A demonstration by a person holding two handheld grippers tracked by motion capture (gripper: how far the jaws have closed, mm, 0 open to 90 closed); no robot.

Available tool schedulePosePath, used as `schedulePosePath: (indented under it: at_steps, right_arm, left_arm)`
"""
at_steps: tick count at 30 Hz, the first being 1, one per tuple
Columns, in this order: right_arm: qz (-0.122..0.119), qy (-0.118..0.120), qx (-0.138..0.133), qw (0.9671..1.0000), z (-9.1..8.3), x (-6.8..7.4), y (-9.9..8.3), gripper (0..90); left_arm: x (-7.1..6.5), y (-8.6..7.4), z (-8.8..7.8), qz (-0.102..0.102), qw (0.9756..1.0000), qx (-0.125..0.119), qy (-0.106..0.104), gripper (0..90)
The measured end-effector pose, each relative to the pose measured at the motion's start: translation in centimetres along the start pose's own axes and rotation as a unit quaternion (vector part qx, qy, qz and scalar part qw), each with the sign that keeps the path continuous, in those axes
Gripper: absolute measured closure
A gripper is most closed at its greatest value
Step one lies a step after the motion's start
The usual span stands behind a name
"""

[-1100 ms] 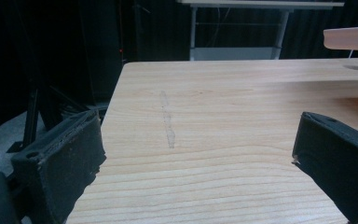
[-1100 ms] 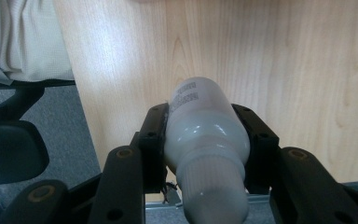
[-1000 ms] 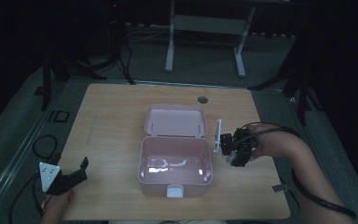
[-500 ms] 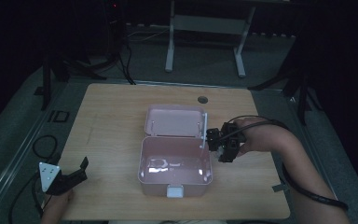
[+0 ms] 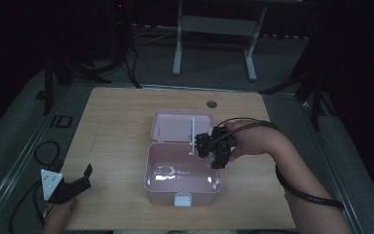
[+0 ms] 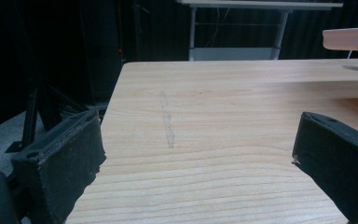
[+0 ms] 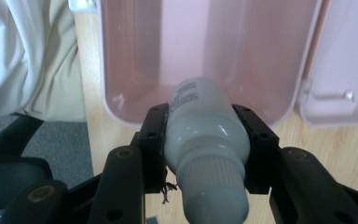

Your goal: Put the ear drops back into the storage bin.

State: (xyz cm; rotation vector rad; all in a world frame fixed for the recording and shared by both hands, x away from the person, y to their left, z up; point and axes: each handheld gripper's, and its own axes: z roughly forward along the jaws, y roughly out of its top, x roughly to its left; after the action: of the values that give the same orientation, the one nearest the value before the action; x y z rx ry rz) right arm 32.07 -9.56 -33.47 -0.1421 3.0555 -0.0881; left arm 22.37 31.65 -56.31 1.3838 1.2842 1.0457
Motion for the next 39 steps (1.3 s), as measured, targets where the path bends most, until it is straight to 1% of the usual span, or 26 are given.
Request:
schedulePosePath:
  at_steps: [1,2,4,8,10,12,15,20,24,26,28,31,36,39]
  right_arm:
    - [0.000,0.001,0.000,1.0000,0.1,0.0,0.3,59.5]
    - [-0.006,0.000,-0.001,1.0000,0.2,0.0,0.6,59.5]
    - [-0.012,0.006,-0.002,0.9999,0.6,0.0,1.0,59.5]
    - [-0.014,0.016,-0.003,0.9998,1.6,0.2,1.8,59.5]
    - [-0.014,0.020,0.004,0.9997,2.4,0.1,2.0,59.5]
    - [-0.014,0.025,0.014,0.9995,3.2,0.1,2.0,59.5]
    - [-0.013,0.032,0.021,0.9992,4.4,0.1,2.0,59.5]
    - [-0.015,0.044,0.023,0.9986,6.5,0.2,2.0,59.5]
    - [-0.022,0.049,0.035,0.9980,8.2,0.3,2.1,59.5]
    - [-0.026,0.051,0.035,0.9978,8.9,0.3,2.2,59.5]
    - [-0.036,0.050,0.032,0.9976,9.5,0.4,2.3,59.5]
    - [-0.041,0.050,0.032,0.9974,10.4,0.3,2.6,59.5]
    - [-0.046,0.059,0.042,0.9963,11.9,0.2,3.0,59.5]
    - [-0.051,0.058,0.054,0.9956,12.8,0.1,3.1,59.5]
  left_arm:
    - [0.0,0.0,0.0,0.000,1.0000,0.000,0.000,2.0]
    - [0.0,0.0,0.0,0.000,1.0000,0.000,0.000,2.0]
    - [0.0,0.0,0.0,0.001,1.0000,0.000,-0.001,2.0]
    - [0.0,0.0,0.0,0.001,1.0000,-0.001,-0.001,2.0]
    - [0.0,0.0,0.0,0.001,1.0000,-0.001,-0.001,2.0]
    - [0.0,0.0,0.0,0.002,1.0000,-0.001,-0.001,2.0]
    - [0.0,0.0,0.0,0.001,1.0000,-0.001,-0.001,2.0]
    - [0.0,0.0,0.0,0.001,1.0000,-0.001,0.000,2.0]
    - [0.0,0.0,0.0,0.002,1.0000,-0.001,0.000,2.0]
    - [0.0,0.0,0.0,0.001,1.0000,-0.001,0.000,2.0]
    - [0.0,0.0,0.0,0.001,1.0000,0.000,0.000,2.0]
    - [0.0,0.0,0.0,0.001,1.0000,0.000,0.000,2.0]
    - [0.0,0.0,0.0,0.001,1.0000,0.000,0.000,2.0]
    - [0.0,0.0,0.0,0.001,1.0000,0.000,0.000,2.0]
